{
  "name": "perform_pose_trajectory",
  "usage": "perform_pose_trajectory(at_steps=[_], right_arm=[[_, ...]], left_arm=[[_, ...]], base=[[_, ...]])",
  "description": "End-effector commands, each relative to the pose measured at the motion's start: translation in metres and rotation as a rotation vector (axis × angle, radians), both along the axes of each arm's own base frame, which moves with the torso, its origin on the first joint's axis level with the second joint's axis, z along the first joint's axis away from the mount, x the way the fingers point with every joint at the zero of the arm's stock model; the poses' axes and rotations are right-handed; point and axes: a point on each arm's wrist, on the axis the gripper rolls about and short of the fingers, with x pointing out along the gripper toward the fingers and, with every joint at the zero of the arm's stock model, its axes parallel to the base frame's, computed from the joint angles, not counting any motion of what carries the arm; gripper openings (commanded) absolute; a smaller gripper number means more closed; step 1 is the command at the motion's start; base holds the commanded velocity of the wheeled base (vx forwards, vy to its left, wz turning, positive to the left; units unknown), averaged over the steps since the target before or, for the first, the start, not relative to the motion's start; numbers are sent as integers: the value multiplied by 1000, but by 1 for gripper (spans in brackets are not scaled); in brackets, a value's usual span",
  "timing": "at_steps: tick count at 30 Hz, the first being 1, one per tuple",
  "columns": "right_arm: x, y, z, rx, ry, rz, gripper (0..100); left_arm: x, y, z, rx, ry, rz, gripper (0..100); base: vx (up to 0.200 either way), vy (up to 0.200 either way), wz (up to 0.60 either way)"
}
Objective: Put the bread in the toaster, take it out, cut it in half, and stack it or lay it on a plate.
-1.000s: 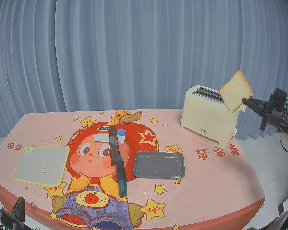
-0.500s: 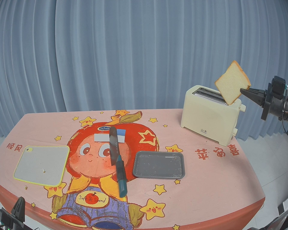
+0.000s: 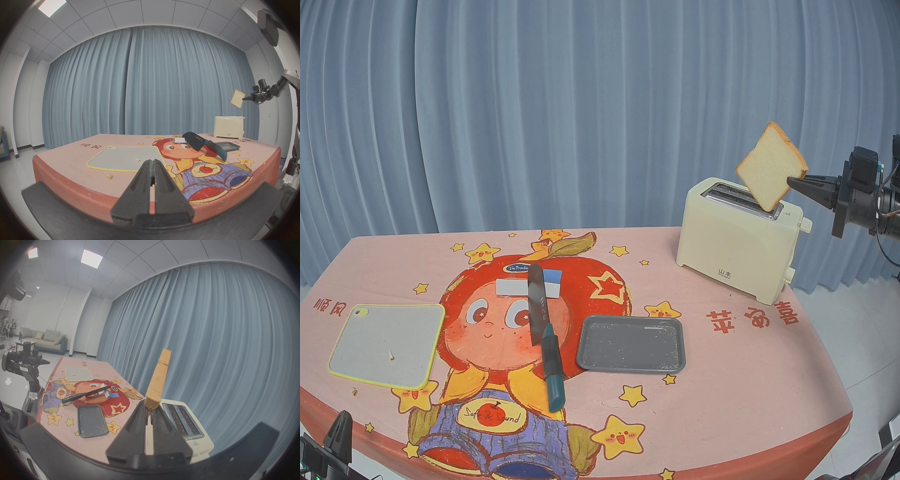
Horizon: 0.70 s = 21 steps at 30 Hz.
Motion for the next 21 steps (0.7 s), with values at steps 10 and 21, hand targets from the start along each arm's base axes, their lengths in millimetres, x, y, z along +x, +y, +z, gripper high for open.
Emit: perform_pose_trajectory(at_steps=[10, 21], right_arm=[[29, 0, -6, -10, 18, -1, 0], [49, -1, -17, -41, 20, -1, 0]], left_arm=[[1, 0, -5, 0, 19, 1, 0], [1, 0, -5, 0, 19, 3, 0]], base=[[0, 0, 0], [0, 0, 0]])
